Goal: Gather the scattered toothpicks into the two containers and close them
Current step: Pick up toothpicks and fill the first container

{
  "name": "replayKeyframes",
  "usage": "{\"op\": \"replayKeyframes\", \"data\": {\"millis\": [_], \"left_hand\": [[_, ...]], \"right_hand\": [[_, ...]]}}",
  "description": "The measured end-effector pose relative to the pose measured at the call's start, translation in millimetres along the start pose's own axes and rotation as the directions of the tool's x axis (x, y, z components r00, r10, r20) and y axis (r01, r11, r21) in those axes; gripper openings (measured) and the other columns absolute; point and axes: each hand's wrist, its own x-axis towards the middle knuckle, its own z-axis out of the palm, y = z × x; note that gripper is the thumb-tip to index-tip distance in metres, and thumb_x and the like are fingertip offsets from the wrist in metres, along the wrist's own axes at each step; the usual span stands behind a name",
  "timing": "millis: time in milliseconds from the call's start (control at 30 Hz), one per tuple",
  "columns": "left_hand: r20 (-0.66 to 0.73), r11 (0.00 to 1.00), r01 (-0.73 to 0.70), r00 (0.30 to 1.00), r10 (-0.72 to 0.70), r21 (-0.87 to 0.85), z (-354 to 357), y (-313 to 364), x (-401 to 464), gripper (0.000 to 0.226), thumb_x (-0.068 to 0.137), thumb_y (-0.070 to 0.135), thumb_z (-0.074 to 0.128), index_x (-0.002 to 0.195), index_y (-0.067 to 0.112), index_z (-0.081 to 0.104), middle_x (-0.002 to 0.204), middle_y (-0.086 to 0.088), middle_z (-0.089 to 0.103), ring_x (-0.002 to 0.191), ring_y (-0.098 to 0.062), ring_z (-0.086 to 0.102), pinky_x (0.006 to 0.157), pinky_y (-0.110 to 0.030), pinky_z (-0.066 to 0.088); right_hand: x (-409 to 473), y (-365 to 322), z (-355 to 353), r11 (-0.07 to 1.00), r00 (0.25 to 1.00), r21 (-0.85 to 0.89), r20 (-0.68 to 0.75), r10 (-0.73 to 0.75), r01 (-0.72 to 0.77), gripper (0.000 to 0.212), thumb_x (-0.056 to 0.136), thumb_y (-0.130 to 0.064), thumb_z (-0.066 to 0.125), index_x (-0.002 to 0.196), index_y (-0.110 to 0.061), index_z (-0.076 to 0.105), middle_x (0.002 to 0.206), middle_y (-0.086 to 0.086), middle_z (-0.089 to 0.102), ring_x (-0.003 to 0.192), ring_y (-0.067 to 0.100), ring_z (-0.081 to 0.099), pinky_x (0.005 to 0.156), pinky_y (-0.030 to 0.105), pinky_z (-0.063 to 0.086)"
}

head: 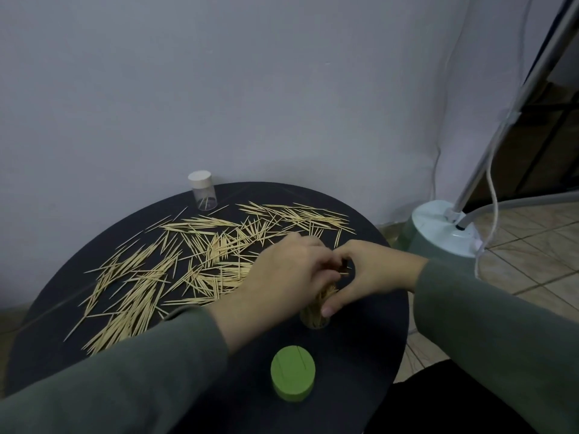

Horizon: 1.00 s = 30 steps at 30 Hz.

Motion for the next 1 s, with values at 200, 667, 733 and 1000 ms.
{"op": "replayKeyframes", "data": {"millis": [200, 667, 733, 1000], "left_hand": [[0.069, 0.997, -0.035, 0.997, 0.031, 0.064, -2.8, 6.6, 10.8, 0.026, 0.097, 0.040, 0.050, 0.116, 0.034, 0.066, 0.115, 0.011, 0.056, 0.111, -0.008, 0.046, 0.088, -0.025, 0.039], [-0.011, 0.872, 0.066, 0.997, -0.082, -0.485, -4.0, -17.7, 1.5, 0.021, 0.099, 0.019, 0.049, 0.092, 0.039, 0.054, 0.094, 0.019, 0.056, 0.094, 0.001, 0.051, 0.084, -0.023, 0.044], [-0.041, 0.858, 0.065, 0.994, -0.099, -0.510, -2.0, -17.3, -1.7, 0.014, 0.095, 0.022, 0.057, 0.091, 0.036, 0.054, 0.090, 0.014, 0.058, 0.086, 0.001, 0.055, 0.075, -0.020, 0.048], [-0.103, 0.969, -0.075, 0.993, 0.052, -0.237, 5.3, -34.1, -8.6, 0.015, 0.077, 0.054, 0.060, 0.087, 0.044, 0.062, 0.088, 0.010, 0.056, 0.083, -0.005, 0.050, 0.070, -0.029, 0.049]], "right_hand": [[-0.1, 1.2, -0.3, 0.999, 1.000, 0.053, 0.030, -0.004, 0.002, 0.029, 0.065, -0.041, 0.087, 0.085, -0.033, 0.067, 0.088, -0.015, 0.069, 0.088, 0.001, 0.063, 0.081, 0.025, 0.050], [3.7, 9.7, 2.6, 0.999, 1.000, 0.035, 0.021, 0.004, -0.005, 0.051, 0.062, -0.054, 0.084, 0.107, -0.039, 0.064, 0.097, -0.019, 0.065, 0.085, 0.000, 0.058, 0.074, 0.019, 0.046], [4.0, 10.1, 2.4, 0.999, 1.000, 0.040, 0.017, 0.000, -0.001, 0.041, 0.063, -0.051, 0.084, 0.096, -0.043, 0.061, 0.084, -0.025, 0.062, 0.076, -0.003, 0.056, 0.067, 0.015, 0.041], [4.6, 12.2, 1.4, 0.999, 1.000, 0.028, 0.015, -0.027, 0.026, 0.039, 0.065, -0.052, 0.082, 0.097, -0.047, 0.061, 0.079, -0.031, 0.058, 0.072, -0.014, 0.050, 0.062, 0.011, 0.036]]}}
